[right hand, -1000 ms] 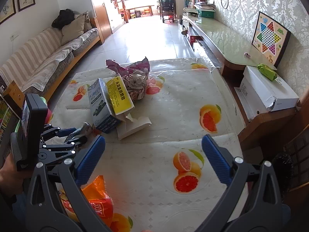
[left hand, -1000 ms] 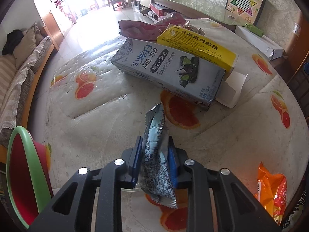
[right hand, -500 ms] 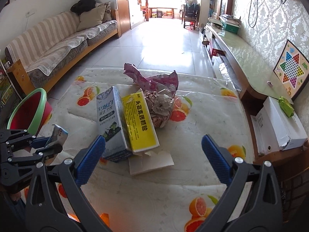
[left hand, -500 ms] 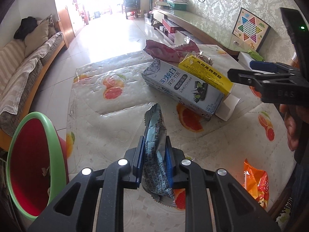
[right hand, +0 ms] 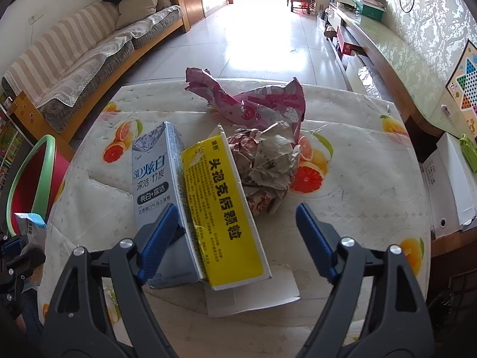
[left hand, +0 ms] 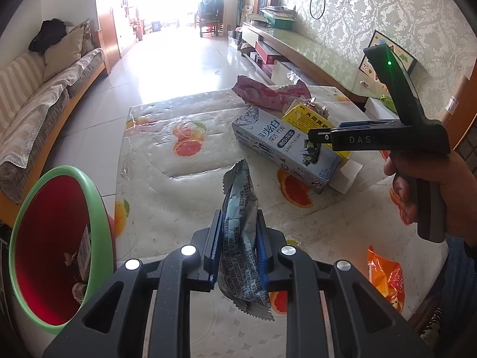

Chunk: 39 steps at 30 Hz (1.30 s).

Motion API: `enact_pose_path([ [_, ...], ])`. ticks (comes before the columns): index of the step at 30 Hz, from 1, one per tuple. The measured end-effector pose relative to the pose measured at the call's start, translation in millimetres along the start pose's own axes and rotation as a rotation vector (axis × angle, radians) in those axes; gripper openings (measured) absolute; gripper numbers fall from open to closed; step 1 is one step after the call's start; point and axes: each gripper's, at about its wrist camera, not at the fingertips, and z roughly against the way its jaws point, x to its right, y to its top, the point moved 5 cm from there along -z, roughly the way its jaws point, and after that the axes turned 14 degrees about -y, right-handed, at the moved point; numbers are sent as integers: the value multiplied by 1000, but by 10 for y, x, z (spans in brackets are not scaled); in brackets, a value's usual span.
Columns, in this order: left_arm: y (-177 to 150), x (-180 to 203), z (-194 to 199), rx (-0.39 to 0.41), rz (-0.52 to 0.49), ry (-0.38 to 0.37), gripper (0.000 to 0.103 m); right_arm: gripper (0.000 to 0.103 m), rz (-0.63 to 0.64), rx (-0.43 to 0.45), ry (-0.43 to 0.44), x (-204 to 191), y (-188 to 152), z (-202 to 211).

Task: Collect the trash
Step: 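Hold the foil with the left gripper while the right grasps the yellow medicine box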

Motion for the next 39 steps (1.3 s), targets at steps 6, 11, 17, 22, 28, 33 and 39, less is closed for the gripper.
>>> enact_pose_path([
  [6,22,15,55,22,-1,-6,19,73,-90,-39,55,125,8,-37],
  [11,38,33,73,25,-3,-11,19,59,-130,-65,102,210,-5,-48],
  [17,33,45,91,26,-8,-8,20,49,-82,-135,124,41,-112,-226],
  [22,5,34,89,18,-6,-6,20,35,-116,-100,145,56,-150,-178],
  [28,19,67,105,30,-1,-4,20,34,-100,-24,114,117,-97,104],
  [33,62,58,170,52,1,3,20,34,-77,54,61,167,-41,475],
  [39,160,-145,402,105,36,38,20,34,-51,147,40,85,112,966],
])
